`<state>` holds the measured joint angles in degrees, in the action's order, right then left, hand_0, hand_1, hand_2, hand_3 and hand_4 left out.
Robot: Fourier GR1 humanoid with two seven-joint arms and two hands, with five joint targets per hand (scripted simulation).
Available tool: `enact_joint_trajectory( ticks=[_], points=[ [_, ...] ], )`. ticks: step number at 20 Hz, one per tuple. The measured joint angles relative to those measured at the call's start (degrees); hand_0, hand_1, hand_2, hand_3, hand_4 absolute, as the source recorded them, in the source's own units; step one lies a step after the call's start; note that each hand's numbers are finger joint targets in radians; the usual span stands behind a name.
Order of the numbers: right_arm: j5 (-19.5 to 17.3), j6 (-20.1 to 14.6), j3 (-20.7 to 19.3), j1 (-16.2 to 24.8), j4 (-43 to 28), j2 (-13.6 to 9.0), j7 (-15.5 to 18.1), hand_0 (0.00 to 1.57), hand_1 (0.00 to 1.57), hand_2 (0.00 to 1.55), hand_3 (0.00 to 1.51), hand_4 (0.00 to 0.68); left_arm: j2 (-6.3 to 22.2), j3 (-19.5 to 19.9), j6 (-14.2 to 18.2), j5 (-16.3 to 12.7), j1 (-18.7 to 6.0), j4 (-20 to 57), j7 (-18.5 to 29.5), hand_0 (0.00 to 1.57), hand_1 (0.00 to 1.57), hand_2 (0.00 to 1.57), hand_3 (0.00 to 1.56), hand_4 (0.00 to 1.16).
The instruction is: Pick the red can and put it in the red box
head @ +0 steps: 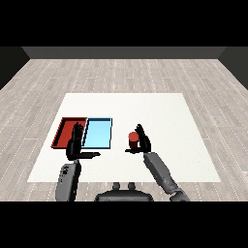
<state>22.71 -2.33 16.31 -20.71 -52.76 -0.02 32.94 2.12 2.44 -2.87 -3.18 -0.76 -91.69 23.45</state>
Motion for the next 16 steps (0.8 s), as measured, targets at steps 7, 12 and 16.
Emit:
enact_joint_trajectory(
  ticks=[7,12,16],
  points=[
    [1.3,0.87,0.36,-2.32,3.3,-0.06,0.32,0.0,0.0,0.0,0.0,0.0,0.39,0.52,0.29,0.4,-1.32,1.54,0.33,0.0,0.0,0.0,0.0,0.0],
    [1.85,-3.05,1.59,-4.42,3.66,-0.02,-1.66,0.0,0.0,0.0,0.0,0.0,0.34,0.54,-0.31,-0.02,-0.68,1.71,1.23,0.0,0.0,0.0,0.0,0.0],
    [2.0,-6.18,2.17,-4.59,4.25,-0.05,-3.39,1.14,1.14,1.24,1.19,0.0,0.65,0.85,-0.47,-0.41,-0.45,0.91,0.65,0.0,0.0,0.0,0.0,0.0]
  ],
)
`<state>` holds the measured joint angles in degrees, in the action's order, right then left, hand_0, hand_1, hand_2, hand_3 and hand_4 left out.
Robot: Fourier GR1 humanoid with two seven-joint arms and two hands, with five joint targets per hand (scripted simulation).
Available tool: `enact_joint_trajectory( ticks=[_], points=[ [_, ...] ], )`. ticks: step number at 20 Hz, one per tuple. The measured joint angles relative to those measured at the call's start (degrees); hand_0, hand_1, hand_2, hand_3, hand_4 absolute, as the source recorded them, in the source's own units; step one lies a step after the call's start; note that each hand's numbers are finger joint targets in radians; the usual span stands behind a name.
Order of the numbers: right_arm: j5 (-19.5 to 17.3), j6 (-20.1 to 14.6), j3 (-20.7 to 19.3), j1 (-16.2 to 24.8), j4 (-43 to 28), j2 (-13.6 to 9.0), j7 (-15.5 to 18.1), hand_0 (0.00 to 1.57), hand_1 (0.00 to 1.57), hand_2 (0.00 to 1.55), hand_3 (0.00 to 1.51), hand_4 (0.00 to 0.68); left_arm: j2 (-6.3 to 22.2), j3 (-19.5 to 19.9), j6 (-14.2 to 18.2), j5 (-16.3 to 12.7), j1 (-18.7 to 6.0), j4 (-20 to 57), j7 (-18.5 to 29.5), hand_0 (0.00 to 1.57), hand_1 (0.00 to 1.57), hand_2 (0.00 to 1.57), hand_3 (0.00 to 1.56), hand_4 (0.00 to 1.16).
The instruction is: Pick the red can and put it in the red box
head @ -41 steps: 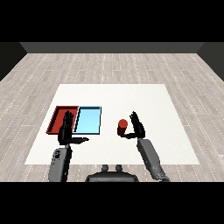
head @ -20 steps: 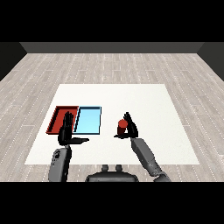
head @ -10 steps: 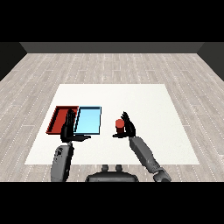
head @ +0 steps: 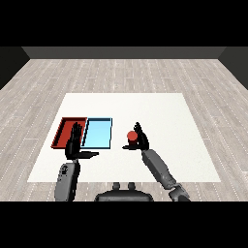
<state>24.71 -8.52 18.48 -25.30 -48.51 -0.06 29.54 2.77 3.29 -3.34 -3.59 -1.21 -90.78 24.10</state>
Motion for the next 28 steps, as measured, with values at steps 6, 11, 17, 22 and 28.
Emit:
enact_joint_trajectory(
  ticks=[6,11,17,22,28],
  points=[
    [-1.65,-6.65,-0.54,-2.8,3.25,0.02,-2.88,1.57,1.57,1.49,1.44,0.57,0.46,0.51,0.27,0.21,-0.81,0.48,-0.37,0.0,0.0,0.0,0.0,0.0],
    [-3.53,-9.52,-0.8,-2.82,1.74,-0.45,-7.0,1.57,1.57,1.48,1.43,0.575,0.87,1.04,-0.11,-0.25,-0.9,0.48,-0.53,0.0,0.0,0.0,0.0,0.0],
    [-5.69,-10.55,-1.48,-2.09,0.5,-0.27,-9.4,1.57,1.57,1.49,1.43,0.582,0.03,-0.24,0.5,0.75,1.1,-1.92,-0.55,0.0,0.0,0.0,0.0,0.0],
    [-6.5,-11.08,-1.25,-0.96,-0.6,-0.06,-9.42,1.57,1.57,1.49,1.42,0.603,-0.07,-0.42,1.23,1.61,-0.55,-0.89,-0.88,0.0,0.0,0.0,0.0,0.0],
    [-9.59,-11.57,-2.22,0.31,-8.14,-0.94,-12.16,1.57,1.57,1.48,1.4,0.617,0.8,0.24,0.13,1.45,-0.6,0.43,0.64,0.0,0.0,0.0,0.0,0.0]
  ],
)
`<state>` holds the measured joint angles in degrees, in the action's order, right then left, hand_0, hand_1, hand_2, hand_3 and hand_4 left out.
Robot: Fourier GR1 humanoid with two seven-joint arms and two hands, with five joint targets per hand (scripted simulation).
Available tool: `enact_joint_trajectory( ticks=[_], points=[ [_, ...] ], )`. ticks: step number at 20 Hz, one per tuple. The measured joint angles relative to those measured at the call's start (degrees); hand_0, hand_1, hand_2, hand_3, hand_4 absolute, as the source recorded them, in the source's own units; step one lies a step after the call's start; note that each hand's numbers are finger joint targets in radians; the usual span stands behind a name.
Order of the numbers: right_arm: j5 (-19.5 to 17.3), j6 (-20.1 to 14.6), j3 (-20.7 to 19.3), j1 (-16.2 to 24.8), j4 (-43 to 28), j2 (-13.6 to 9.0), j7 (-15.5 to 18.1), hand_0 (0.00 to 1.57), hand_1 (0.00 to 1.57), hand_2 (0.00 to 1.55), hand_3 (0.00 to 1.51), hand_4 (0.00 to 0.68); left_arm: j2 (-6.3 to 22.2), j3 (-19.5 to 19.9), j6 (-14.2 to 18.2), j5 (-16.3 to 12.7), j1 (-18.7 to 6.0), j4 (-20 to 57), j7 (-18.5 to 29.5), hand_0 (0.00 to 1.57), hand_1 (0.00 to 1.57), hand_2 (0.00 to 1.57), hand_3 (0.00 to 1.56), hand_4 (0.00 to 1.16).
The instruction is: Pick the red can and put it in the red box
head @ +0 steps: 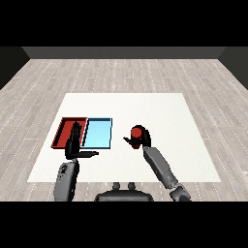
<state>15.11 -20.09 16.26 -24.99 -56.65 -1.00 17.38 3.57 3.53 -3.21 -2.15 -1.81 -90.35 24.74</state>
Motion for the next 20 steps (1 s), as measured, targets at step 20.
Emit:
enact_joint_trajectory(
  ticks=[20],
  points=[
    [-11.09,-5.96,0.0,2.58,-27.25,-1.73,-11.35,1.56,1.56,1.46,1.41,0.611,-3.22,-10.63,-1.32,0.38,-1.61,-5.04,-9.04,0.0,0.0,0.0,0.0,0.0]
  ],
)
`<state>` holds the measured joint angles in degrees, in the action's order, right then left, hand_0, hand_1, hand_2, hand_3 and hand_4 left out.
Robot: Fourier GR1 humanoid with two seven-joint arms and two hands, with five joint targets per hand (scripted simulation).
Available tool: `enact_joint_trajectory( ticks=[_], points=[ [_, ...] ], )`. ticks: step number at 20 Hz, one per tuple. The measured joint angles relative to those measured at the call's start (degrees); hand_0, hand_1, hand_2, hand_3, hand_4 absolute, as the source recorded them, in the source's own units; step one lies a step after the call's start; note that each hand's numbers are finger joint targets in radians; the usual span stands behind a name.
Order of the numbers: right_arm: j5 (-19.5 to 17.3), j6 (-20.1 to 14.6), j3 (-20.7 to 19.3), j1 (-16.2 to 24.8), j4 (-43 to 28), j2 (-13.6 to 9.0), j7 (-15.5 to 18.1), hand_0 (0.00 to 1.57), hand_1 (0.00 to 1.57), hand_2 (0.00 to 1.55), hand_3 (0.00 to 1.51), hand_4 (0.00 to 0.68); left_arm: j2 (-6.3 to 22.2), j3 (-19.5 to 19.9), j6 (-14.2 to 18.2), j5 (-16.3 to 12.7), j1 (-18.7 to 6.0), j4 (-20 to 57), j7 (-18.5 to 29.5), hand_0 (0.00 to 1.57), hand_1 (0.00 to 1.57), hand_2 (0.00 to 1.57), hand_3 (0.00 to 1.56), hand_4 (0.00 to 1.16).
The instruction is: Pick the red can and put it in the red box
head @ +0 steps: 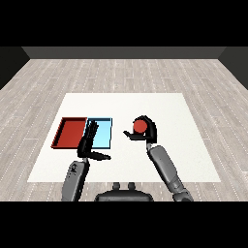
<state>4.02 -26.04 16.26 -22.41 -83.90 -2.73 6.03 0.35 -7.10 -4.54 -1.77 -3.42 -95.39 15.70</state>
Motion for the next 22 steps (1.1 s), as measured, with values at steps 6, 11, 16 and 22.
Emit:
enact_joint_trajectory(
  ticks=[6,11,16,22],
  points=[
    [-2.64,-0.93,0.23,-1.57,-4.56,1.9,-1.79,1.57,1.57,1.46,1.41,0.646,-0.09,-3.85,1.49,0.45,-2.73,-0.39,-3.83,0.0,0.0,0.0,0.0,0.0],
    [-3.48,-0.4,1.15,0.6,-8.0,1.98,-0.45,1.57,1.57,1.48,1.42,0.655,-0.26,-8.76,4.17,0.23,-2.68,-0.02,-4.66,0.0,0.0,0.0,0.0,0.0],
    [-3.02,-0.3,1.62,0.81,-7.56,2.43,2.09,1.57,1.57,1.48,1.42,0.65,-0.32,-12.12,7.13,-1.92,-5.84,1.91,-7.51,0.0,0.0,0.0,0.0,0.0],
    [-3.41,-1.01,2.81,0.1,-7.46,2.27,2.33,1.57,1.57,1.48,1.41,0.65,-0.34,-14.74,9.01,-3.38,-8.37,7.7,-6.22,0.0,0.0,0.0,0.0,0.0]
  ],
)
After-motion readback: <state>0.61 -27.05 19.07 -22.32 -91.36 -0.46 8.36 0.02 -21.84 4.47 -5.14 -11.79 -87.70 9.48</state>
